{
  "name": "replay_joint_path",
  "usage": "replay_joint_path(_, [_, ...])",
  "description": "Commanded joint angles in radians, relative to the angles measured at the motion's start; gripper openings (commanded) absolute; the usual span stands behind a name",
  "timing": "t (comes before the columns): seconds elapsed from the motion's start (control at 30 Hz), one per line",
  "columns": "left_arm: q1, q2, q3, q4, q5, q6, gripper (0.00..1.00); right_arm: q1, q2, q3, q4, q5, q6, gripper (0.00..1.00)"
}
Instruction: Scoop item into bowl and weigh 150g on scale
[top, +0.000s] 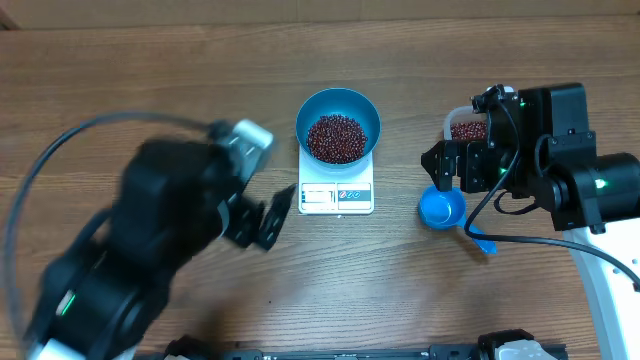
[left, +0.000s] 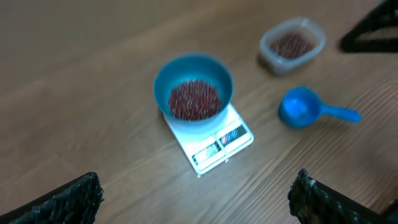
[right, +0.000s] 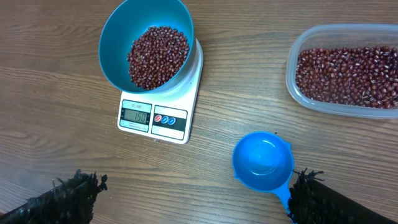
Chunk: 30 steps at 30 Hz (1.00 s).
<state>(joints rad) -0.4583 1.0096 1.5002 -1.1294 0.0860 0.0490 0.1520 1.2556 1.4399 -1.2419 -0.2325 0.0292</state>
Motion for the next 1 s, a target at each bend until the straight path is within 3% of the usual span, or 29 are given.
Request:
replay_joint_path(0.0, [-0.006,-0.063,-0.058,-0.008,0.008,-0.031,0.99,0.004,-0.008,0.027,0.006,-0.004,-0.005,1.0])
replay_joint_path(0.23, [-0.005,-0.184,-0.174,0.003,-0.018,-0.097,1.0,0.004,-0.008,0.027,0.006,-0.004,-0.005,1.0])
replay_joint_path(0.57, [0.034,-0.691,-0.853,0.461,-0.016,-0.229,1.0,0.004,-0.008,0.027,0.006,-0.004,-0.005,1.0])
replay_joint_path(0.8, [0.035,-0.96,-1.167,0.634,-0.016,-0.301,1.0,0.004,-0.008,0.027,0.006,-0.004,-0.005,1.0])
replay_joint_path(0.97, [0.061,-1.006,-1.281,0.724,-0.016,-0.325,1.0,0.004,-0.008,0.027,0.006,-0.004,-0.005,1.0])
